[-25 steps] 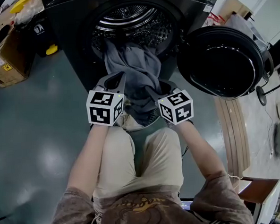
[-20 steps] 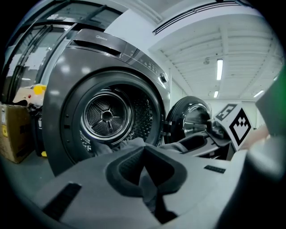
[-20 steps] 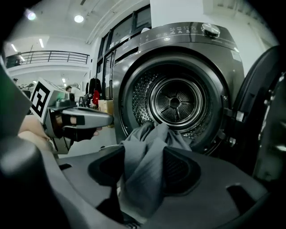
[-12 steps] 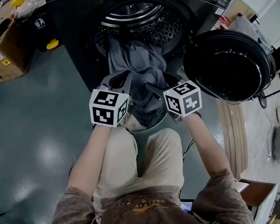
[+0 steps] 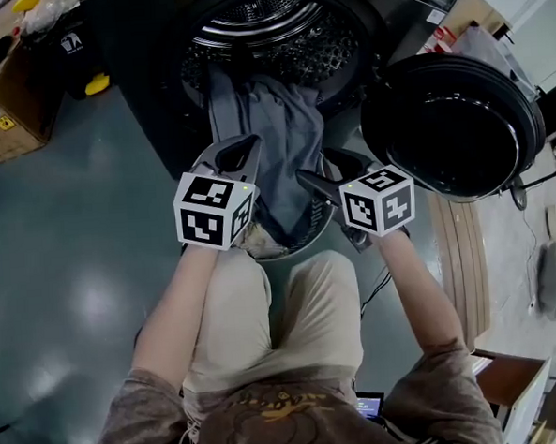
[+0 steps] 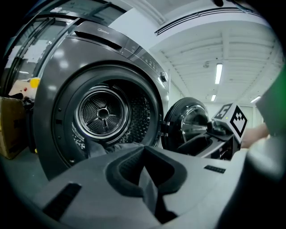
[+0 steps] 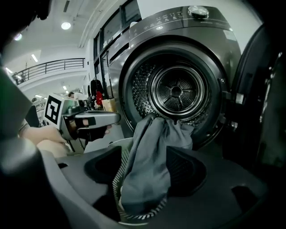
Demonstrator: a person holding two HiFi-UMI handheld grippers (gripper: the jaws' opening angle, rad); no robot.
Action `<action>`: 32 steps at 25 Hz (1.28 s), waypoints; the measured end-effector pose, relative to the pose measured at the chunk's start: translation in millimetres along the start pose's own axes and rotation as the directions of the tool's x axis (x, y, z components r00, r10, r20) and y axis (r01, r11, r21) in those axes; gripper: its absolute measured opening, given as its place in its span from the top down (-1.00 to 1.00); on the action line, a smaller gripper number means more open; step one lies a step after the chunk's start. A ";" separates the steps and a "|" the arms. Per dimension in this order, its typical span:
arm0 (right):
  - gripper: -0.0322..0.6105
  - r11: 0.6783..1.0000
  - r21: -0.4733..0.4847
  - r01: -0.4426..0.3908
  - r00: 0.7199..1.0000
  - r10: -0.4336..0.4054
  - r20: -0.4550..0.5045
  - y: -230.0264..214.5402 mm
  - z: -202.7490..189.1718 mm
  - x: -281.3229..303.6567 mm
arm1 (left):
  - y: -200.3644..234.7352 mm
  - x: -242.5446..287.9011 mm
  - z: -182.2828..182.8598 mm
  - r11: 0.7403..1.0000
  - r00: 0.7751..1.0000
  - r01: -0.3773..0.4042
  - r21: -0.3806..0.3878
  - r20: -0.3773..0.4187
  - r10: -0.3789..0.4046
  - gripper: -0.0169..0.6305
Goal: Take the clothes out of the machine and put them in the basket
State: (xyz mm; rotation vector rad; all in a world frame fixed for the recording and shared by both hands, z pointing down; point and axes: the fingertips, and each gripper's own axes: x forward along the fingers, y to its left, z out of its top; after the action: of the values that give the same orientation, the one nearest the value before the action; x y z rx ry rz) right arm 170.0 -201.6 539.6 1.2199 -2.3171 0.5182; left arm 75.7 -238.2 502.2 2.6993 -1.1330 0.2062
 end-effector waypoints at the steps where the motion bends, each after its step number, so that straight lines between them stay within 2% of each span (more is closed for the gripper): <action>1: -0.07 1.000 0.003 0.003 1.000 -0.003 0.005 -1.7 0.6 1.8 | -1.4 0.7 -0.2 1.000 1.000 0.002 0.002 0.000 -0.002 0.93; 4: -0.07 1.000 0.010 0.016 0.999 -0.017 0.044 -9.7 13.9 13.7 | -1.3 0.2 0.1 1.000 1.000 -0.001 -0.002 0.003 0.001 0.93; 9: -0.07 0.999 0.018 0.044 0.991 -0.045 0.125 -28.5 58.0 53.7 | -0.5 -2.9 0.8 1.000 1.000 -0.006 -0.014 0.009 0.006 0.93; 14: -0.14 0.998 -0.047 0.048 0.990 -0.042 0.132 -33.0 101.2 111.3 | 1.4 -7.4 2.3 1.000 1.000 -0.004 -0.020 0.017 0.004 0.93; 16: -0.20 0.997 -0.056 0.049 0.993 -0.043 0.108 -34.5 112.3 136.4 | 4.3 -9.3 2.6 1.000 1.000 -0.008 -0.020 0.016 0.008 0.93; 20: -0.47 0.995 -0.075 0.066 0.997 -0.063 0.036 -35.2 128.3 188.0 | 10.9 -12.7 3.1 1.000 1.000 -0.007 -0.019 0.015 0.007 0.93; 24: -0.50 0.990 -0.100 0.097 0.994 -0.102 -0.042 -40.4 131.3 229.7 | 16.7 -14.6 3.6 0.999 1.000 -0.009 -0.033 0.020 0.010 0.93; 28: -0.48 0.988 -0.082 0.128 0.980 -0.139 -0.139 -60.6 110.8 257.4 | 22.9 -16.3 3.0 0.998 1.000 -0.014 -0.057 0.025 0.015 0.93; 32: -0.51 0.993 -0.044 0.111 0.974 -0.118 -0.191 -68.1 92.4 269.9 | 27.8 -20.4 3.6 0.997 0.999 -0.013 -0.074 0.030 0.015 0.93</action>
State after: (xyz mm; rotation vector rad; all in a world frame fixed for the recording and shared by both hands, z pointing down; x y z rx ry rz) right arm 72.3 -465.1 623.3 1.2225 -2.0719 0.5315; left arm 41.8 -244.1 498.3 2.6396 -1.1449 0.1233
